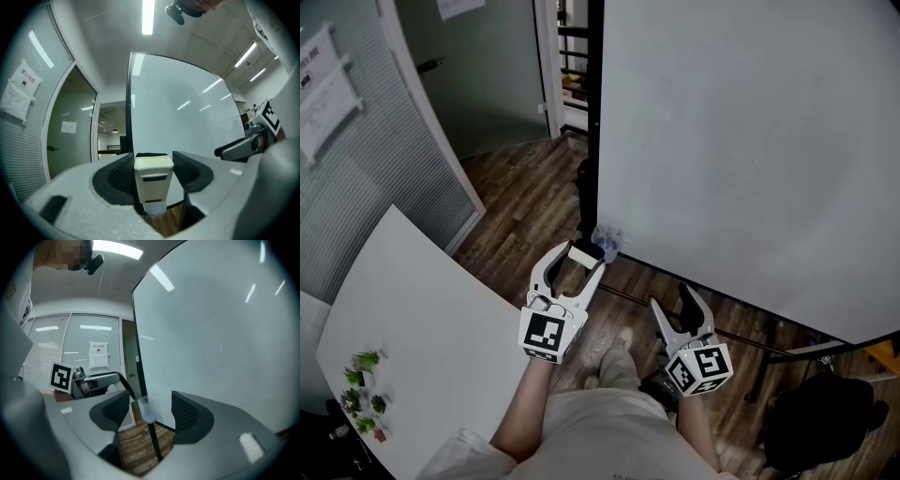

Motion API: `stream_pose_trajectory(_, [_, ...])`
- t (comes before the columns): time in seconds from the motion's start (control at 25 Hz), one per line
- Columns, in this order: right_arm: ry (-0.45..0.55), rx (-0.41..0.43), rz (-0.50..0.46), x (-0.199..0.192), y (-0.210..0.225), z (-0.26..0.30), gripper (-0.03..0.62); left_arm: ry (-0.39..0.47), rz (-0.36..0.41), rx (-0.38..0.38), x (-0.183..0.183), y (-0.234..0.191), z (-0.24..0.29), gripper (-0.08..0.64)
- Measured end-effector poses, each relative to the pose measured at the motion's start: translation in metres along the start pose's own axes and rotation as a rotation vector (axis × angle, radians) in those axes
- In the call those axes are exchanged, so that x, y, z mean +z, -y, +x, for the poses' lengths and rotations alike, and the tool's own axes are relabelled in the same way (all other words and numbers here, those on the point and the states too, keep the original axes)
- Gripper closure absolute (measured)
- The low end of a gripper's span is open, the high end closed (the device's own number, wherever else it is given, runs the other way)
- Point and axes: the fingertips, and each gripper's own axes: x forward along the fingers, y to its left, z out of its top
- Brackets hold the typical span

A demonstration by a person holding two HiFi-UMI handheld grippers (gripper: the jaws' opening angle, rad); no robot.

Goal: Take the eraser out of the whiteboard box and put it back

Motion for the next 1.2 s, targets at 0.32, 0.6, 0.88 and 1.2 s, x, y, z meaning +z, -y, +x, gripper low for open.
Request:
stream_pose_trajectory(0.32, [0.0,-0.007,0.0,-0.001,0.0,-0.001,0.31,0.004,-0.008,-0.005,-0.001,-0.001,-0.001,0.305])
stream_pose_trajectory(0.6, [-0.004,-0.014,0.002,-0.002,0.002,-0.002,0.31,0.002,-0.005,-0.011,-0.001,-0.001,0.002,0.305])
stream_pose_trajectory(0.88, [0.001,-0.027,0.007,-0.003,0.01,-0.002,0.313,0.003,-0.002,-0.02,-0.003,0.0,0.01,0.305])
stream_pose_trajectory(1.2, [-0.004,-0.042,0.019,-0.004,0.025,0.002,0.313,-0.005,-0.003,-0.032,-0.007,0.004,0.028,0.305])
